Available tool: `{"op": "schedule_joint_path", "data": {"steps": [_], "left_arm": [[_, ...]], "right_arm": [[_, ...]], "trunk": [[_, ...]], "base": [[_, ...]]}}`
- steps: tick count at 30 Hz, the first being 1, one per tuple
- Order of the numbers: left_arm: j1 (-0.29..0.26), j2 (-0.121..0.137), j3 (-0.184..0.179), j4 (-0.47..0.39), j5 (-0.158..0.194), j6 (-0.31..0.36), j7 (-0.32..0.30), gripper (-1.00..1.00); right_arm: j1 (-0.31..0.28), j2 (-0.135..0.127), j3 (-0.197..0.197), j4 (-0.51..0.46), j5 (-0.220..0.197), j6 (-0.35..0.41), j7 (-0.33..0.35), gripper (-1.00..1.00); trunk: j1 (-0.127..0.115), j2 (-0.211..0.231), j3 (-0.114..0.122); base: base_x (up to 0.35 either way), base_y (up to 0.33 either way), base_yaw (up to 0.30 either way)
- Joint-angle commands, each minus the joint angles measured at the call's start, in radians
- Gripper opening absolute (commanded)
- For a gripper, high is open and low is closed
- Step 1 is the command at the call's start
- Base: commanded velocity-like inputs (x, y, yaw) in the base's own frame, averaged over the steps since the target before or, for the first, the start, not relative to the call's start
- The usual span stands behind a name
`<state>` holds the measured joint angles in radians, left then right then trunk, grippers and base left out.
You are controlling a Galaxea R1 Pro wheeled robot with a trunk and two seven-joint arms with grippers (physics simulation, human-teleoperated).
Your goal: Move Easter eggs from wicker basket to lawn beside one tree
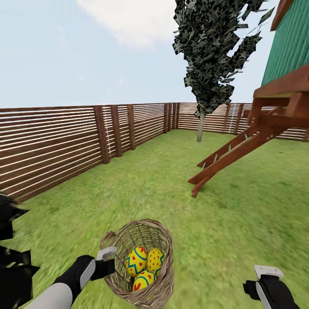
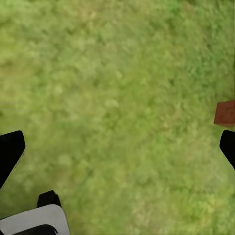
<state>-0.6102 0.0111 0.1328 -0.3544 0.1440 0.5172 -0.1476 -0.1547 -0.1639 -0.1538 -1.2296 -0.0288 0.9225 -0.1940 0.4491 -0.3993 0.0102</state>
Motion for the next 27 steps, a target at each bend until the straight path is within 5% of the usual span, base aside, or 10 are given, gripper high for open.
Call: {"op": "schedule_joint_path", "data": {"steps": [1, 17, 27], "left_arm": [[0.000, 0.000, 0.007, -0.001, 0.014, 0.007, -0.001, -1.00], [0.000, -0.002, 0.007, -0.001, 0.014, 0.007, -0.001, -1.00], [0.000, -0.002, 0.007, -0.001, 0.014, 0.007, -0.001, -1.00]], "right_arm": [[0.000, 0.000, 0.000, -0.001, -0.003, 0.004, -0.003, 1.00], [0.000, 0.000, 0.001, -0.001, -0.003, 0.002, -0.004, 1.00], [0.000, 0.001, 0.002, -0.001, -0.003, 0.002, -0.004, 1.00]], "trunk": [[0.001, -0.001, 0.000], [0.001, -0.001, 0.000], [0.001, -0.001, 0.000]], "base": [[0.330, 0.000, 0.002], [0.330, 0.000, 0.006], [0.330, 0.000, 0.250]]}}
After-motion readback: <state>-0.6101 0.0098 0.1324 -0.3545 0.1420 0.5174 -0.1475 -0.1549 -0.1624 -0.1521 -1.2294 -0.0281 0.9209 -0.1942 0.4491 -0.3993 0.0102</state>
